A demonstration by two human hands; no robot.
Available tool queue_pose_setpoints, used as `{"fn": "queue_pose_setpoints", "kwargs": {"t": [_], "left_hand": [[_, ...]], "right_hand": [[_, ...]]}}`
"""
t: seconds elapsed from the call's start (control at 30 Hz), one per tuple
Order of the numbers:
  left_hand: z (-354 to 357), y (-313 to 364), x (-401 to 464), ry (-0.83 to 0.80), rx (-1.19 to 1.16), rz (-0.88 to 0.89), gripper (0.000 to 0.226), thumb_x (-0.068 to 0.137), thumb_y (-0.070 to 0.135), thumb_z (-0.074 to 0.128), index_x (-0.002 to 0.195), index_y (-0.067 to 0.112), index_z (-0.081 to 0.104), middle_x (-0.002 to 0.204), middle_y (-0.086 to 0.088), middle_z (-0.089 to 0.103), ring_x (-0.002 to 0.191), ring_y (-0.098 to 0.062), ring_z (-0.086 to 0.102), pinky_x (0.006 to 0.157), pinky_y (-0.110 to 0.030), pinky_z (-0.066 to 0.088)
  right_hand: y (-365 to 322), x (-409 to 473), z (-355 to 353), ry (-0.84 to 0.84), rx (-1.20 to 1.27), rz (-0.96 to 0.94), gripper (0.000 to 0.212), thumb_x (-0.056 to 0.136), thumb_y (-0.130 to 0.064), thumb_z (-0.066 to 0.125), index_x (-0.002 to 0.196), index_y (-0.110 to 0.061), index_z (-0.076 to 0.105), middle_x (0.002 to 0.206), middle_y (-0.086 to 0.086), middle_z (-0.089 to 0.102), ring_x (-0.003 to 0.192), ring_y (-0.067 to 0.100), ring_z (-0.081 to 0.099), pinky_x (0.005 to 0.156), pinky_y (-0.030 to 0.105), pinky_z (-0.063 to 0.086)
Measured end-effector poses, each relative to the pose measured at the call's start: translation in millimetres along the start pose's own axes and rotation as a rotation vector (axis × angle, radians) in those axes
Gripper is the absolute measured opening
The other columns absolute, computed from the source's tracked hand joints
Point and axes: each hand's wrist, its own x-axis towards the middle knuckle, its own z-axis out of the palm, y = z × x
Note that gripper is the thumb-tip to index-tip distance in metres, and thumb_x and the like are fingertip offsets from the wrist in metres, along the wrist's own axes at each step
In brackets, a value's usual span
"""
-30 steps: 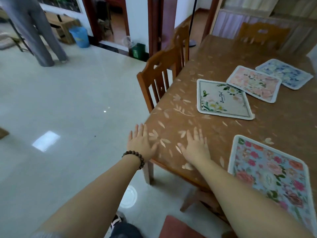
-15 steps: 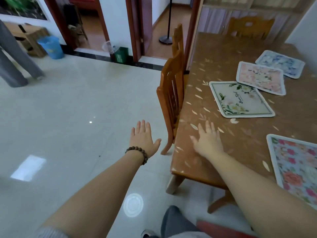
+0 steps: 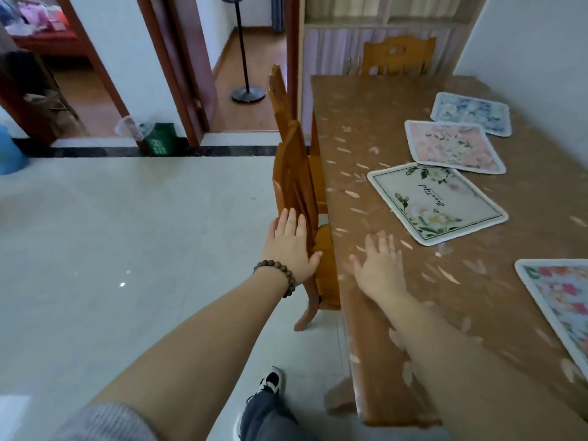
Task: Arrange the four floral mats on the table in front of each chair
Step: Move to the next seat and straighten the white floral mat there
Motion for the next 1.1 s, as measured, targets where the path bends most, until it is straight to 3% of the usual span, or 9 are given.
{"fn": "queue_pose_setpoints", "kwargs": {"t": [0.2,0.37,0.6,0.93,1.1], "left_hand": [[-22.9,-6.6,107.0,-0.039,-0.008,0.278,0.085,0.086,0.065,0.033,0.150,0.017,0.005,0.159,-0.008,0.001,0.146,-0.025,-0.003,0.112,-0.041,-0.005],[-37.4,-18.3,179.8,-0.030,0.021,0.359,0.086,0.086,0.066,0.030,0.150,0.015,0.005,0.159,-0.008,0.001,0.146,-0.024,-0.004,0.110,-0.040,-0.007],[-31.1,9.0,243.9,-0.137,0.009,0.558,0.085,0.087,0.064,0.027,0.150,0.012,0.003,0.159,-0.011,-0.004,0.145,-0.026,-0.008,0.115,-0.043,-0.002],[6.6,44.0,381.6,-0.246,0.017,0.975,0.087,0.089,0.065,0.028,0.149,0.010,-0.001,0.159,-0.010,-0.005,0.145,-0.025,-0.009,0.115,-0.045,-0.001],[14.5,36.9,449.7,-0.325,0.038,1.077,0.089,0.088,0.065,0.031,0.150,0.010,0.000,0.159,-0.011,-0.004,0.145,-0.025,-0.007,0.116,-0.044,0.000]], "right_hand": [[-27.6,51.0,2.7,-0.009,0.008,0.204,0.067,0.097,-0.048,0.028,0.151,-0.016,0.008,0.159,0.014,0.000,0.146,0.027,-0.005,0.118,0.046,0.003],[-35.0,95.1,-21.0,0.044,-0.005,0.294,0.063,0.098,-0.047,0.028,0.150,-0.014,0.015,0.158,0.015,0.007,0.146,0.029,0.000,0.118,0.047,0.005],[-27.9,122.8,-38.4,0.095,-0.042,0.509,0.063,0.098,-0.047,0.031,0.150,-0.013,0.017,0.158,0.015,0.009,0.146,0.029,0.005,0.117,0.046,0.011],[-30.7,187.2,-34.7,0.209,0.037,0.958,0.063,0.098,-0.046,0.032,0.150,-0.013,0.017,0.159,0.014,0.004,0.146,0.027,-0.002,0.116,0.044,0.001],[-56.6,205.7,-23.9,0.220,0.115,1.155,0.061,0.098,-0.045,0.035,0.149,-0.017,0.019,0.159,0.012,0.003,0.146,0.026,-0.004,0.117,0.044,0.002]]}}
